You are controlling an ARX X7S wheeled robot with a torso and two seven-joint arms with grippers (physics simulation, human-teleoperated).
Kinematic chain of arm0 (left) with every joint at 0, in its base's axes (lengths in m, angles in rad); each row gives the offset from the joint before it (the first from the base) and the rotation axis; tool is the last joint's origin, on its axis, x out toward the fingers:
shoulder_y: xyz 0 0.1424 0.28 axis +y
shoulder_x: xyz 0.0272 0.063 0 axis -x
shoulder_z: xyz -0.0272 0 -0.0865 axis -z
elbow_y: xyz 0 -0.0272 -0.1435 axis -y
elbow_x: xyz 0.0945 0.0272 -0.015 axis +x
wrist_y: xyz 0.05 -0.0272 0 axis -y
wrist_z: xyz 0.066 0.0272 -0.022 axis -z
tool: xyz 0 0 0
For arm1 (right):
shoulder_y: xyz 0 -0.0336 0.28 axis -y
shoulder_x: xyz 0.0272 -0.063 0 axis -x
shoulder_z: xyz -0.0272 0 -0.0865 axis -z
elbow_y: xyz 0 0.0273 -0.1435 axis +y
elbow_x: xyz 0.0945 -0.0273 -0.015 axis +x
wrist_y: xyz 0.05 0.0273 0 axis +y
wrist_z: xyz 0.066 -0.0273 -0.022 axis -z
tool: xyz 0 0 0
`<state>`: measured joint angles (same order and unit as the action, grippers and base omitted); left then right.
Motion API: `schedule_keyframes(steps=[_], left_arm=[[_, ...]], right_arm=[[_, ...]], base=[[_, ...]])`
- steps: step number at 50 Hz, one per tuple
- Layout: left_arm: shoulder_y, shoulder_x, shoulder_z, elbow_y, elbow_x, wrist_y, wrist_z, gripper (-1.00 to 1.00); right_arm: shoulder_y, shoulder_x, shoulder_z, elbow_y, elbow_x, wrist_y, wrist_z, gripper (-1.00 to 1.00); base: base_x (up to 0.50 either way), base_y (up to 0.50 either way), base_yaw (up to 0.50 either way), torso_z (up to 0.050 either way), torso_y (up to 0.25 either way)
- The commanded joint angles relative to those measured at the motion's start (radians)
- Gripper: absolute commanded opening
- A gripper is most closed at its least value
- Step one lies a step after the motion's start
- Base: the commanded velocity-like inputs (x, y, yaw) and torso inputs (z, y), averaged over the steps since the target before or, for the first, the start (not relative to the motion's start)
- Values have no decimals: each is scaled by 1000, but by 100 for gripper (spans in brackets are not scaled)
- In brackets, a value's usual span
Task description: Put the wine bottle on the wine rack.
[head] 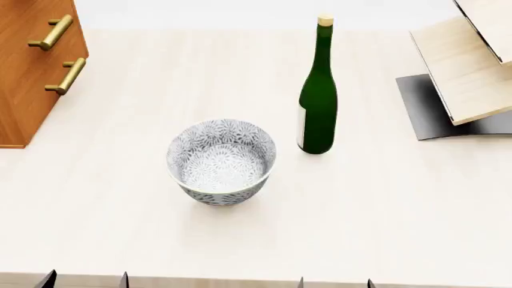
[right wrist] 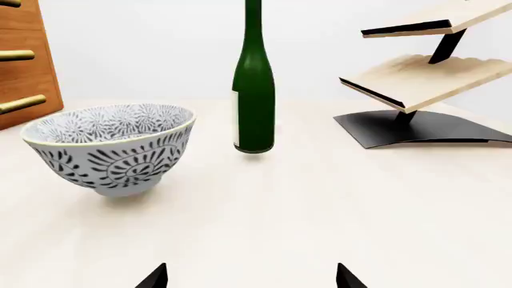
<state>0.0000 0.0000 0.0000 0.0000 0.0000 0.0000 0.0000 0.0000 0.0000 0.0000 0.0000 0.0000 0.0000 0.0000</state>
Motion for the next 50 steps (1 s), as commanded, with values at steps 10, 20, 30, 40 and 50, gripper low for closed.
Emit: schedule_keyframes(steps=[10,20,30,40,50], left_arm=[[3,-46,64,3,-37,7,-49,100],[47,-65,94,109,-33,0,-80,100],[148,-89,112,343,0,-11,-124,100],[239,-113,123,502,33,64,-158,100],[316,-144,136,595,68,193,-184,100]], right_arm=[[-3,47,-53,-15,47,7,57,100],[-59,71,-71,-186,78,44,72,100],[-130,95,-86,-343,89,-5,83,100],[-237,115,-96,-526,41,-94,125,100],[-304,133,-106,-603,27,-185,144,100]], base=[[0,0,0,0,0],[0,0,0,0,0],[0,0,0,0,0],[0,0,0,0,0],[0,0,0,0,0]])
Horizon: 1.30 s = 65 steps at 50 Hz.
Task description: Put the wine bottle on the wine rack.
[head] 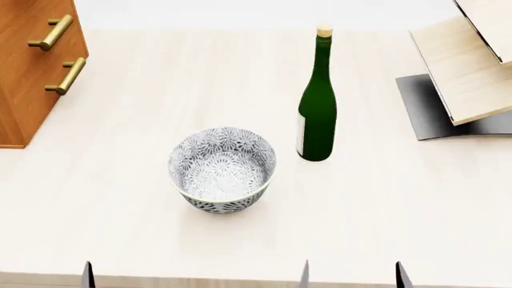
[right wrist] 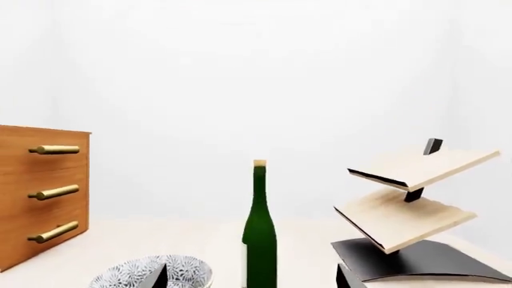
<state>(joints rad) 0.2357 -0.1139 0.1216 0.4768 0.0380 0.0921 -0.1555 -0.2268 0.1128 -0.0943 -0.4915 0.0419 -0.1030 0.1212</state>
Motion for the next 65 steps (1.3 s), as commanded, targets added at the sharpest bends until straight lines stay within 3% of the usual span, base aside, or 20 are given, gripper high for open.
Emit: schedule_keyframes(steps=[1,31,65], left_arm=[[85,-29,15,126,39,101,-34,100],[122,-61,30,131,60,233,-89,100],[108,-85,52,121,63,226,-116,100]], right_arm=[[-85,23,-14,-116,-19,-103,22,100],[-152,43,-30,-104,-69,-377,78,100],[-143,72,-59,-100,-73,-355,104,100]], base=[[0,0,0,0,0],[0,0,0,0,0],[84,0,0,0,0]])
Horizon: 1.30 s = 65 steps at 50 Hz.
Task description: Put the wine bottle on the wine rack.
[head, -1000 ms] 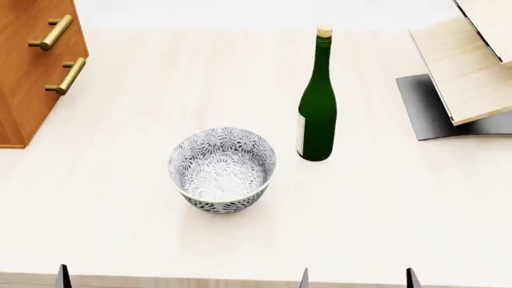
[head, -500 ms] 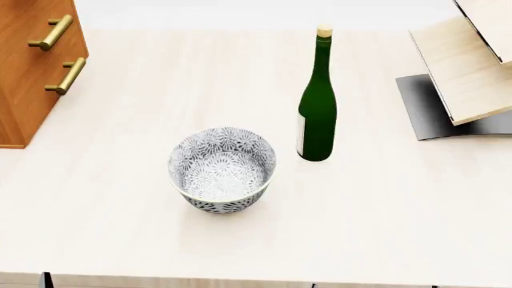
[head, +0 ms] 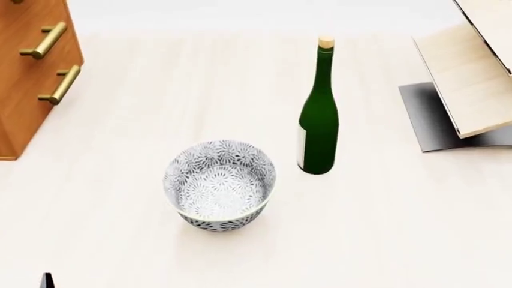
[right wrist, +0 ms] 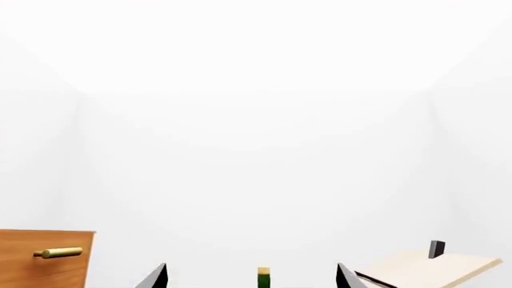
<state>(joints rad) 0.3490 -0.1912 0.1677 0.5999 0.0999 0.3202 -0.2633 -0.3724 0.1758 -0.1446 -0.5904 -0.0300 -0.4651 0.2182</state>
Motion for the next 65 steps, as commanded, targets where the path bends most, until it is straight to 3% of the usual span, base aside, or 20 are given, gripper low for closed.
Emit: schedule_keyframes(steps=[1,65], left_arm=[[-7,-8,6,-1,1,-5,-9,100],[-11,-45,38,4,-4,-15,-54,100]], right_arm=[[3,10,-9,-2,1,9,8,100],[26,41,-43,25,-29,27,64,100]], base=[[152,0,0,0,0],[155,0,0,0,0]])
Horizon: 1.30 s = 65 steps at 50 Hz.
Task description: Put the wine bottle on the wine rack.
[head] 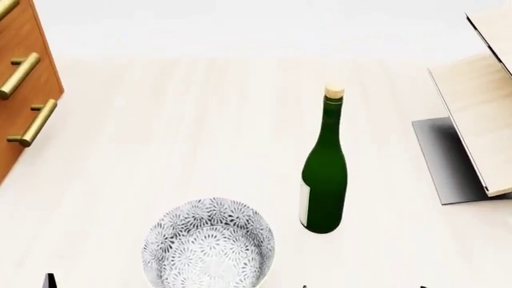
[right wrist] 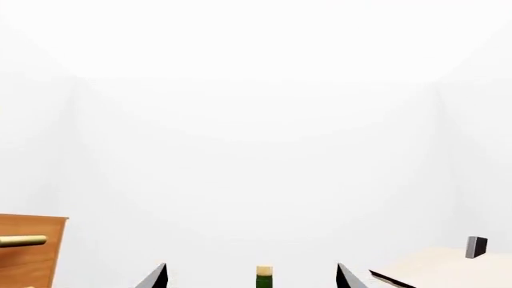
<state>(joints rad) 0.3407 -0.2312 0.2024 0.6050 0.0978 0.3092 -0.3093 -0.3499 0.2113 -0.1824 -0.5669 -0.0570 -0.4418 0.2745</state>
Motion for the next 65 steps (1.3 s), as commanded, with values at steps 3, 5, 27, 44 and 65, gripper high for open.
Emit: schedule_keyframes(steps=[3,5,27,44,65], left_arm=[[-3,-6,6,-2,1,-3,-9,100],[-4,-7,8,-1,1,-6,-10,100],[-6,-19,14,4,-3,-14,-23,100],[-9,-26,23,-4,-2,-18,-32,100],[-15,-35,34,0,-2,-28,-41,100]], right_arm=[[6,7,-6,8,-1,2,10,100],[8,9,-9,8,1,4,10,100],[14,18,-21,13,-6,14,24,100],[13,27,-31,21,-6,9,36,100],[22,37,-37,22,-5,20,48,100]], base=[[154,0,0,0,0],[152,0,0,0,0],[155,0,0,0,0],[154,0,0,0,0],[155,0,0,0,0]])
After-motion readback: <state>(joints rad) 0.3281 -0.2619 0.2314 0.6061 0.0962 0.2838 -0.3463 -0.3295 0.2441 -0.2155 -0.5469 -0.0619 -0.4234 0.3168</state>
